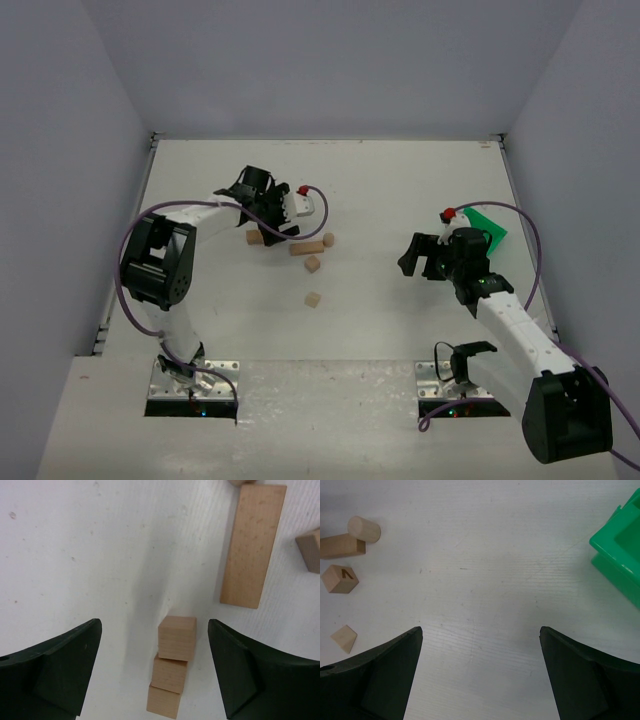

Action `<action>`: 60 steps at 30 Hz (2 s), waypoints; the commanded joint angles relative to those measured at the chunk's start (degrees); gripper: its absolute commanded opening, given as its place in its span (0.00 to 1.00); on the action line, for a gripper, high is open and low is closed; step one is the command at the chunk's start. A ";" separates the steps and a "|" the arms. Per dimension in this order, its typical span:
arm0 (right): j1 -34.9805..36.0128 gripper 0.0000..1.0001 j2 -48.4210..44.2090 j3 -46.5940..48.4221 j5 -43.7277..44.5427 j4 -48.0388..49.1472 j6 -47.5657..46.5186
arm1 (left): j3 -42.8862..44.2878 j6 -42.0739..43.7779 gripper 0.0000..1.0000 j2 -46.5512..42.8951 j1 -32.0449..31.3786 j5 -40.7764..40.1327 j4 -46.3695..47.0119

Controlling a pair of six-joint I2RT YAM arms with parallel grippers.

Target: Build the wood block tower

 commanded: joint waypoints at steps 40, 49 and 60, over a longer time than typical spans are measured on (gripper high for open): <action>0.07 0.99 -1.48 1.65 1.56 1.29 -0.19 | -0.28 -3.44 1.00 3.31 -3.22 -12.05 10.53; 0.05 0.99 -1.46 1.65 1.31 1.38 -0.26 | 0.42 -5.21 1.00 3.24 -3.22 -11.33 11.25; 0.09 0.99 -2.49 1.47 1.21 1.10 -0.36 | 4.43 -10.44 1.00 1.65 -3.22 -10.58 10.72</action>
